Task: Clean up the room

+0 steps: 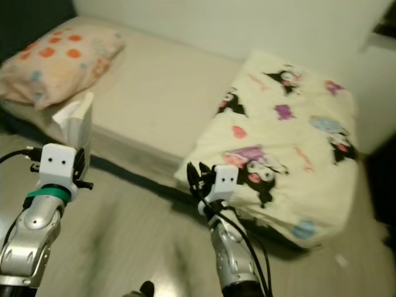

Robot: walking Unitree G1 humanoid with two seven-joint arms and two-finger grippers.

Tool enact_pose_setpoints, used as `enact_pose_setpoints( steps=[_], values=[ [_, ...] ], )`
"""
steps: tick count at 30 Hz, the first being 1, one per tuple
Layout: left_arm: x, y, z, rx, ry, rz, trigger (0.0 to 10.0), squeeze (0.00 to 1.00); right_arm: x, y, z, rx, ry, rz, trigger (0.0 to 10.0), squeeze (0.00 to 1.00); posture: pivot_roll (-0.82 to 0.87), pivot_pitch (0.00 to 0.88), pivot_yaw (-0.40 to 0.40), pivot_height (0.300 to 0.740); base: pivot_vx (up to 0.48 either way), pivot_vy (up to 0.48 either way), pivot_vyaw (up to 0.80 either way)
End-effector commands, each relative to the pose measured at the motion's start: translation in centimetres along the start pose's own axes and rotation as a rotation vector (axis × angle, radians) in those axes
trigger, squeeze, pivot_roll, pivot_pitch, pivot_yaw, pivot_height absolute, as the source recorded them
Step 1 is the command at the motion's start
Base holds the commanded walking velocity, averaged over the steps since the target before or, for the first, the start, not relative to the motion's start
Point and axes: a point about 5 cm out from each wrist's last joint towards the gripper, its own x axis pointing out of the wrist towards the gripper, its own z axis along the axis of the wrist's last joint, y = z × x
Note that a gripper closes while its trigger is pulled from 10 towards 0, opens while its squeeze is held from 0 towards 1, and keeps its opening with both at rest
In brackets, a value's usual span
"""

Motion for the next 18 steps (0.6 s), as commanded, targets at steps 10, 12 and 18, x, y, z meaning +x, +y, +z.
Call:
enact_pose_setpoints(
  steps=[10,12,18],
  values=[
    [0.05,0.13,0.11,0.028,-0.009,0.019,10.0,0.0,-0.47,-0.25,-0.65,0.012,0.022,-0.014,10.0,0.0,0.09,0.056,-0.014,0.74,0.024,0.0,0.68],
    [0.08,0.16,0.13,0.034,-0.013,0.021,10.0,0.0,-0.47,-0.25,-0.62,0.014,0.019,-0.014,10.0,0.0,0.09,0.056,-0.014,0.74,0.313,0.0,0.68],
    [0.09,0.2,0.09,0.037,-0.014,0.028,10.0,0.0,-0.47,-0.01,-0.81,0.024,0.034,-0.005,10.0,0.0,0.09,0.056,-0.014,0.74,0.443,0.0,0.33]
  ],
)
